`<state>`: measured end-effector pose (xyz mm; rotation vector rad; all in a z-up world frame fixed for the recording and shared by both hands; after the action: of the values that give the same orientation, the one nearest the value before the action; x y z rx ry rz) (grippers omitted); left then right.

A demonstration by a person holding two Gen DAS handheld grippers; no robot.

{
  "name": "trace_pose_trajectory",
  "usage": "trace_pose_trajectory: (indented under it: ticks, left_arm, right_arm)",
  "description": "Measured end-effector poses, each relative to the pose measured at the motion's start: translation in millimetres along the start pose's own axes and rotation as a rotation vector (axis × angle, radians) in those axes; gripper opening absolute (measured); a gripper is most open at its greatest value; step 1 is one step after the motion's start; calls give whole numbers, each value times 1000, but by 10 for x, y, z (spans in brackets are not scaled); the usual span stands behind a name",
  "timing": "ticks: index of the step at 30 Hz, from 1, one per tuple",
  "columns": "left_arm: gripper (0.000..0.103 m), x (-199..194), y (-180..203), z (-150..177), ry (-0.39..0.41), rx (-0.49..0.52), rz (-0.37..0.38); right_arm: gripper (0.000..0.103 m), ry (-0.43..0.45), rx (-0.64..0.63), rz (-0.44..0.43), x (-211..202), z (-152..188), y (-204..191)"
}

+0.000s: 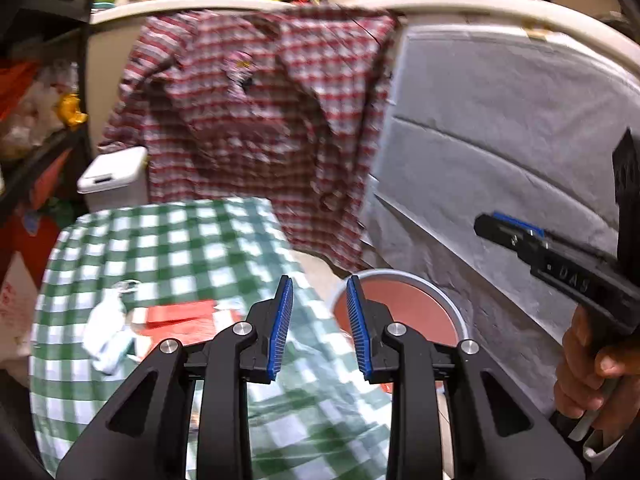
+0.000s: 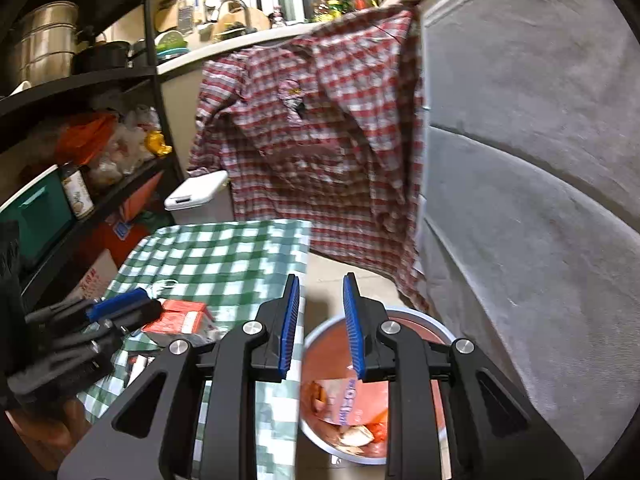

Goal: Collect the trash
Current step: 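Move both grippers back to the white mask and red cartons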

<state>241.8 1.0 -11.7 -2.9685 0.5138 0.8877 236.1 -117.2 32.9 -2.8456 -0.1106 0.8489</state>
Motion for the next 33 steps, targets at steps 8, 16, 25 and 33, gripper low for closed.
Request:
trace_pose_trajectory:
  ticks: [8, 16, 25, 33]
  left_arm:
    - [28, -547, -730, -375, 72, -12, -133]
    - [28, -760, -1447, -288, 81, -45, -252]
    - [28, -384, -2115, 256, -27, -189, -305]
    - [28, -152, -2307, 442, -63, -193, -288]
  right_arm:
    - [13, 21, -8, -89, 33, -30, -372]
    - [9, -20, -5, -173, 203, 67, -668]
    - [11, -98, -44, -210, 512, 304, -975]
    - [12, -176, -123, -259, 782, 675, -1383]
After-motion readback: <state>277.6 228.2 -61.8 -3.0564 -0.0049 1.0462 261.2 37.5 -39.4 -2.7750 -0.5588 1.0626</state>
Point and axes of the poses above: each gripper's, at about its wrist camera, not at the fingertips, and x roughly the way its jaws point, y to its right, z to its underside, the point moved 9 cm from there along x, roughly the way its jaws point, and after that the axes turned 6 degrees about x, right-handed, at the moved point
